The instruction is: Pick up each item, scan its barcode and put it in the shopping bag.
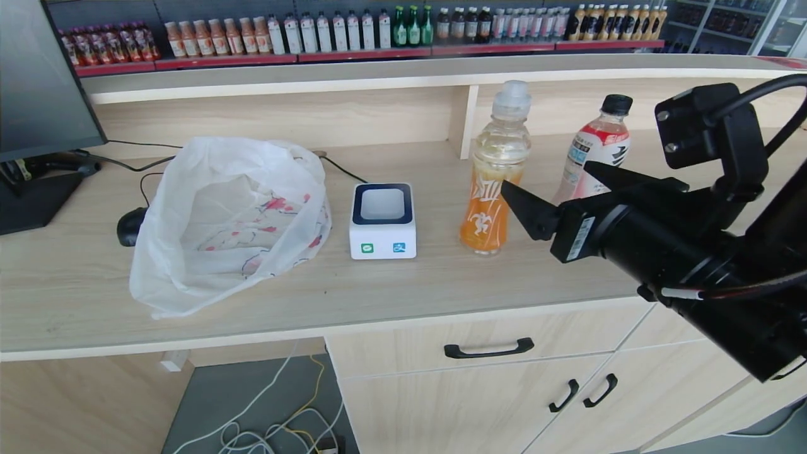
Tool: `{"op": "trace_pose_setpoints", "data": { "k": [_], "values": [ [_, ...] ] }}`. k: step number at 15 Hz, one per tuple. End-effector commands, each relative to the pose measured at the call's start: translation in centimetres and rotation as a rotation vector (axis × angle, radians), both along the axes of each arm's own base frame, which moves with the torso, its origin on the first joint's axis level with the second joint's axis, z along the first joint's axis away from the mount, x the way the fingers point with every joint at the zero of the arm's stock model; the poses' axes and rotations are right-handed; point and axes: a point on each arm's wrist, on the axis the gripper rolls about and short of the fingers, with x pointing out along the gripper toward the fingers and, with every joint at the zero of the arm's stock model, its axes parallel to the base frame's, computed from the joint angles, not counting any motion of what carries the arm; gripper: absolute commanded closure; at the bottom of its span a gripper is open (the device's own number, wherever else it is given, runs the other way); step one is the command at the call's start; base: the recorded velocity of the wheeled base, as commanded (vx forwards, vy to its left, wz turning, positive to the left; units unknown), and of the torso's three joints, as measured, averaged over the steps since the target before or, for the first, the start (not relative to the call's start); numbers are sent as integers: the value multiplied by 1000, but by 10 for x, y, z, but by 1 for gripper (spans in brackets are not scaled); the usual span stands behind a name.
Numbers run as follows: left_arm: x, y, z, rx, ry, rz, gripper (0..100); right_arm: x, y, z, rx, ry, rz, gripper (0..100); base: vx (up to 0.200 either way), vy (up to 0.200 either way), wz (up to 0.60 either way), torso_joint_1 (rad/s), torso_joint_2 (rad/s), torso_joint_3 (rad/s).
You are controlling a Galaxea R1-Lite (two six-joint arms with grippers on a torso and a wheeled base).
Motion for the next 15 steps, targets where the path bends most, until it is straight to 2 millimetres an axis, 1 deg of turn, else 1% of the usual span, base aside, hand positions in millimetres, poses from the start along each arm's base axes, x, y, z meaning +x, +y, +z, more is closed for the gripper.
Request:
{"op": "trace_pose_setpoints", "data": {
  "k": [1,4,5,7,11,15],
  "values": [
    [0,0,0,0,-1,0,0,10,10,-10,-21,25,1,0,0,0,0,0,0,0],
    [0,0,0,0,-1,0,0,20,19,-20,10,30,4,0,0,0,0,0,0,0],
    [0,0,0,0,-1,0,0,28,20,-24,24,14,-10,0,0,0,0,0,0,0],
    [0,0,0,0,-1,0,0,36,22,-30,41,-3,-25,0,0,0,0,0,0,0],
    [0,0,0,0,-1,0,0,45,28,-40,37,4,-26,0,0,0,0,0,0,0],
    [0,0,0,-2,-1,0,0,59,24,-43,60,-28,-63,0,0,0,0,0,0,0]
  ]
}}
